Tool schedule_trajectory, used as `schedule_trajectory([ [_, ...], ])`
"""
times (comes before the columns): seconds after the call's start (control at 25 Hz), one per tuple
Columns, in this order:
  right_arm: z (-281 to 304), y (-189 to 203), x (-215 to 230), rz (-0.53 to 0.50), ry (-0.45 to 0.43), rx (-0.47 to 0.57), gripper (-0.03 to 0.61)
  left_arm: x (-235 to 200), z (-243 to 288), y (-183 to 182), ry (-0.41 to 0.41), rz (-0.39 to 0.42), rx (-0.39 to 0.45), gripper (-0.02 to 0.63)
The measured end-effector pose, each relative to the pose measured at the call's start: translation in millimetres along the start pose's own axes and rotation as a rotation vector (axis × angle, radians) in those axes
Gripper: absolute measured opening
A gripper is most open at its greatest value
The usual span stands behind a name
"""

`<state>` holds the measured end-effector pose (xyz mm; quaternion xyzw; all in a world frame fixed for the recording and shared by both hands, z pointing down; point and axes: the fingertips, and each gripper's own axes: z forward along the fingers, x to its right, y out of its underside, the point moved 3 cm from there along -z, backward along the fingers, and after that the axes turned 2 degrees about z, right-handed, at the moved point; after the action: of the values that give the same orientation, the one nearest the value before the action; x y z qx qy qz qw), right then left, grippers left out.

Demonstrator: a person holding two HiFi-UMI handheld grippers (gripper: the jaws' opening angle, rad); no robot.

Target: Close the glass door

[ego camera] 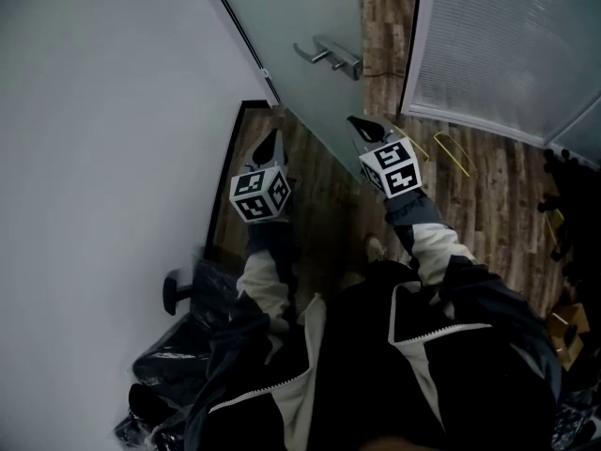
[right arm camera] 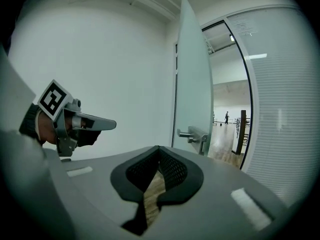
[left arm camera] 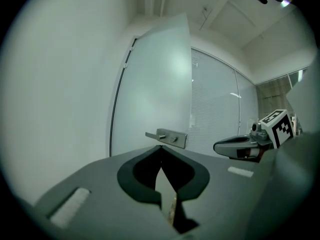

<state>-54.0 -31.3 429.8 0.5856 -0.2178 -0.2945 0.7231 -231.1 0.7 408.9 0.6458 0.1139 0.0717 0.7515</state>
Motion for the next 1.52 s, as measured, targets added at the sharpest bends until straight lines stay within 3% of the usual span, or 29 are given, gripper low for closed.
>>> schedule_trajectory([
  [0.2, 38, -15, 60, -0.008, -0.005, -0.004, 0.005, -6, 68, -22, -0.017, -0.012, 0.02, 0.003],
  [0.48, 66, -17, 125, 0.004, 0.043, -0.002, 0.005, -15, 125, -20, -0.01, -0.024, 0.016, 0.003],
  [0.8, 83, -15, 154, 0.005, 0.154, -0.043, 0.005, -34, 186, -15, 0.103, -0.03, -0.012, 0.003],
  [1.0, 86, -20, 151, 0.001, 0.281, -0.045, 0.005, -52, 229, -5, 0.257, 0.021, -0.047, 0.003],
  [1.28, 90, -37, 125, -0.009, 0.378, -0.005, 0.005, -67, 255, 2, 0.408, 0.065, -0.071, 0.003],
  [1.4, 98, -47, 105, -0.093, 0.368, -0.026, 0.005, -63, 254, 5, 0.454, 0.069, -0.078, 0.003],
  [1.52, 129, -54, 76, -0.249, 0.289, -0.12, 0.005, -62, 249, 2, 0.482, 0.076, -0.079, 0.003],
])
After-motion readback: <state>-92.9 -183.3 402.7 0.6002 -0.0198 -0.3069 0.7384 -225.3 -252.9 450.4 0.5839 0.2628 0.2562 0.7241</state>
